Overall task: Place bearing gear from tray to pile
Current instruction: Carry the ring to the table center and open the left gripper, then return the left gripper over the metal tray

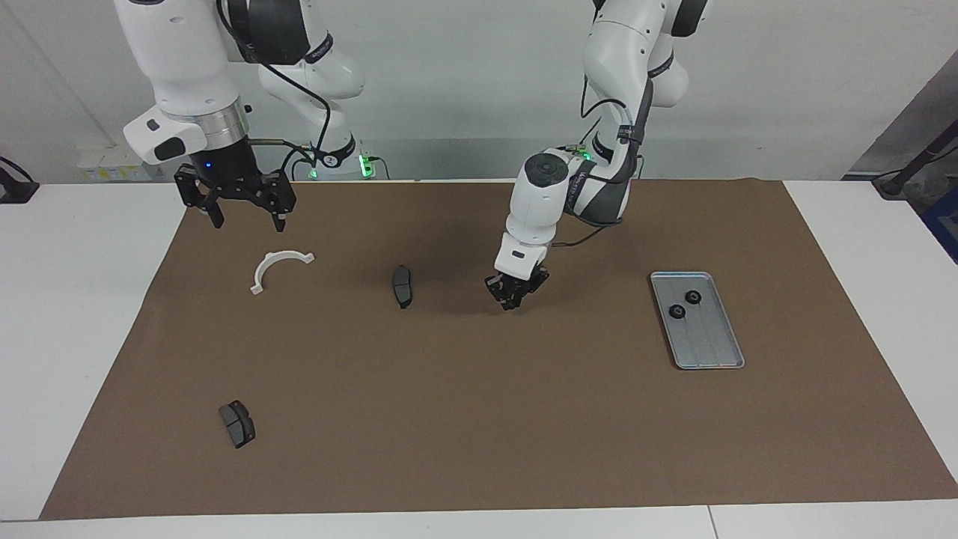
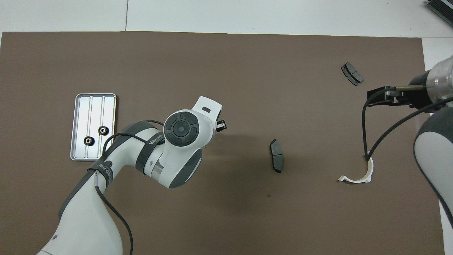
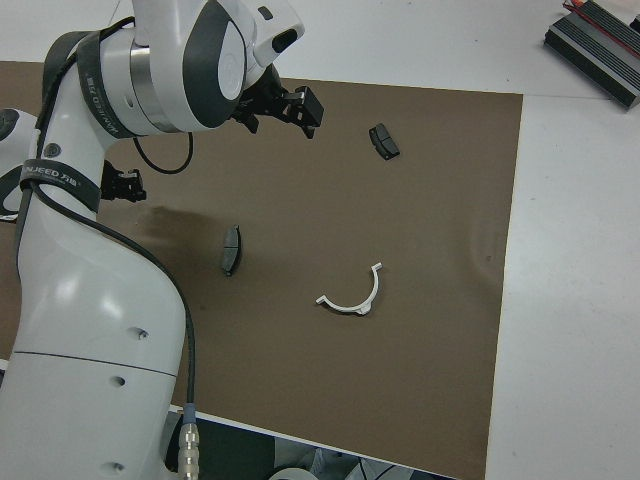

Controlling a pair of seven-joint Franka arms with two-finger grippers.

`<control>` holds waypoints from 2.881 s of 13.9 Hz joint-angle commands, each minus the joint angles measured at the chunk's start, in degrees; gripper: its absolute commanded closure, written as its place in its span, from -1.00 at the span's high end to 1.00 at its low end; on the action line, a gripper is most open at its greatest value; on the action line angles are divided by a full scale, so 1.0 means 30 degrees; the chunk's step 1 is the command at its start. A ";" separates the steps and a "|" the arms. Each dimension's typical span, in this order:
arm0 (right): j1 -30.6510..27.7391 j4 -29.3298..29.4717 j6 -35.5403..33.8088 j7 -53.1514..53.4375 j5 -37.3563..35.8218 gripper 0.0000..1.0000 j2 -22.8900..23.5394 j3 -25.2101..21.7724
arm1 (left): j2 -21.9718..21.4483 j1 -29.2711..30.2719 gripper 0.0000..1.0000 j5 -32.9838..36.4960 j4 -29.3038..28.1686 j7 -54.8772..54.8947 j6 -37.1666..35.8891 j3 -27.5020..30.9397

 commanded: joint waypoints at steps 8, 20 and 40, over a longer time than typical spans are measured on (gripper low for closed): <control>0.0020 0.0074 -0.0368 0.0124 0.0408 1.00 0.0014 -0.0117 | -0.0040 -0.1225 -0.94 -0.0068 -0.0088 -0.0185 0.1245 0.0236; 0.0020 0.0074 -0.0368 0.0124 0.0408 1.00 0.0014 -0.0117 | -0.0099 -0.1783 -0.04 -0.0068 -0.0175 -0.0097 0.1246 0.0207; 0.0020 0.0103 -0.0368 0.0124 0.0408 1.00 0.0014 -0.0117 | -0.0859 0.7411 0.79 -0.0009 0.1231 1.0178 -0.3699 0.0265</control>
